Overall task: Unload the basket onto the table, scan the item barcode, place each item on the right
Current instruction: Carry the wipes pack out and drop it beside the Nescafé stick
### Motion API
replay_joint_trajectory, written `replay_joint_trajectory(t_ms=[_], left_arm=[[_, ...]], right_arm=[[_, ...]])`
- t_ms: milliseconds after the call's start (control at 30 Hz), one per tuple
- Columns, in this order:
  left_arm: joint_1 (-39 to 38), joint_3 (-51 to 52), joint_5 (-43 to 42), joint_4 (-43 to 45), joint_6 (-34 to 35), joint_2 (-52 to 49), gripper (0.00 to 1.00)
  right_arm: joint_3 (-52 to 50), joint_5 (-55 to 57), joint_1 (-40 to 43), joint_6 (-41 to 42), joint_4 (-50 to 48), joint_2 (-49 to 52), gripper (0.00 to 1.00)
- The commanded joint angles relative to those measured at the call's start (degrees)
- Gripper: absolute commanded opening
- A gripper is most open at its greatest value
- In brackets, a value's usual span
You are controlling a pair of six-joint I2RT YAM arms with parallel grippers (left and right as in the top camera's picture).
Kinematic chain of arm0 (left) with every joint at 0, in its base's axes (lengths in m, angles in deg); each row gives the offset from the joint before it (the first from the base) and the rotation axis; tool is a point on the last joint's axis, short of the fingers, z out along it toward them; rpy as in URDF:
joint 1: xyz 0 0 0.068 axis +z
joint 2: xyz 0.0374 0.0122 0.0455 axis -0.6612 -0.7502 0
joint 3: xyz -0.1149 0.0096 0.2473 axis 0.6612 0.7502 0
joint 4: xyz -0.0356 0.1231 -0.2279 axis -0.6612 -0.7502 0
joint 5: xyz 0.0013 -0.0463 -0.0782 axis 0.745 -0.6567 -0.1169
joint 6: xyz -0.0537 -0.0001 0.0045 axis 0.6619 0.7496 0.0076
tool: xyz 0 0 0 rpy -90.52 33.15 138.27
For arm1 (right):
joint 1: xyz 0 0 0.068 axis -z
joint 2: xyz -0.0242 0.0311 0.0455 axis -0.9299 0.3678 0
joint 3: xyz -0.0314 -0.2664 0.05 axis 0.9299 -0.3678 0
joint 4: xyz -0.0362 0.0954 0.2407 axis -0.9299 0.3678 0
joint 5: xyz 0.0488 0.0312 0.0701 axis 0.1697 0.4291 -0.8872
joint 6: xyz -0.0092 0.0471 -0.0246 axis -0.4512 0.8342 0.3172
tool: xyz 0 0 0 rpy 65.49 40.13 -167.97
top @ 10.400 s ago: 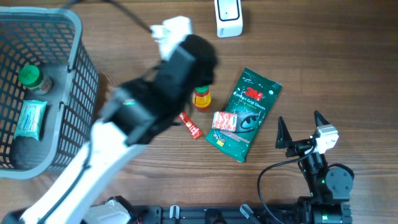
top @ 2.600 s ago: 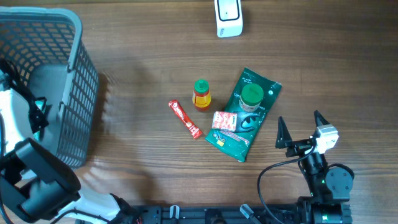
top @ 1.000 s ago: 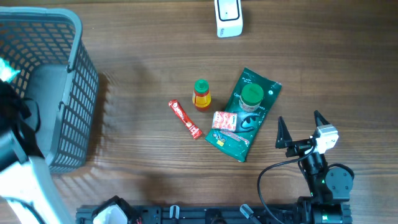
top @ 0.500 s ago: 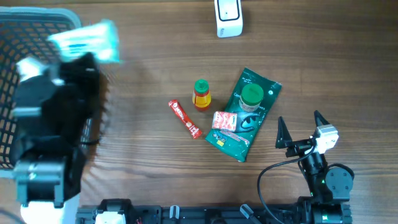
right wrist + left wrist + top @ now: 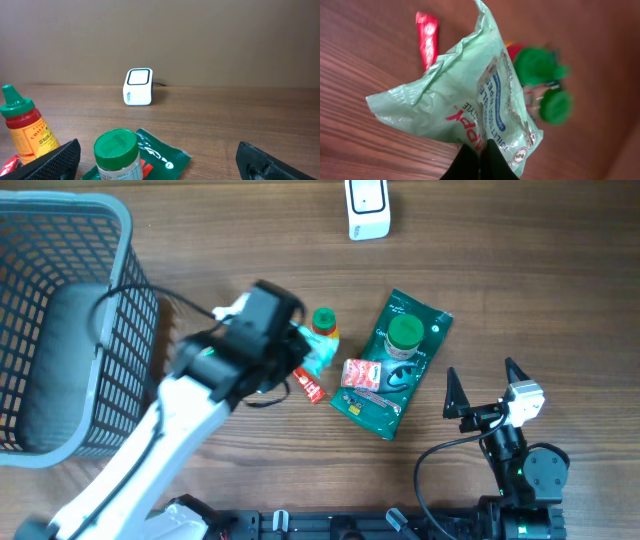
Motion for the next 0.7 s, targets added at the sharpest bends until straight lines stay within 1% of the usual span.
replay_joint_trajectory(t_ms=[0, 100, 233, 300, 367, 433, 567, 667], left_arm=[[-3.0, 0.4, 1.7, -0.3, -0.7, -6.2, 0.04], [-4.2, 0.5, 2.5, -0.3, -0.3, -10.0, 0.04], [-5.6, 1.7, 6.8, 0.2, 3.3, -13.2, 0.04], [-6.2, 3.0, 7.5, 1.6, 4.1, -13.9, 0.04], [-6.6, 4.5, 7.5, 4.6, 4.1, -14.3, 0.04], [-7.0, 6.8, 7.5, 9.9, 5.0, -14.4, 0.04], [-7.6, 10.5, 7.5, 19.8, 9.8, -14.4, 0.04], [-7.6, 10.8, 7.5, 21.0, 13.3, -14.5, 0.04]], right_arm=[[-0.1, 0.3, -0.2, -0.5, -0.2, -0.6, 1.00], [-0.1, 0.3, -0.2, -0.5, -0.2, -0.6, 1.00], [-0.1, 0.3, -0.2, -0.5, -0.2, -0.6, 1.00], [-0.1, 0.3, -0.2, -0.5, -0.2, -0.6, 1.00], [-0.1, 0.3, -0.2, -0.5, -0.2, -0.6, 1.00], [-0.1, 0.3, -0.2, -0.5, -0.2, -0.6, 1.00], [-0.1, 0.3, -0.2, -0.5, -0.2, -0.6, 1.00], [-0.1, 0.3, -0.2, -0.5, -0.2, -0.6, 1.00]])
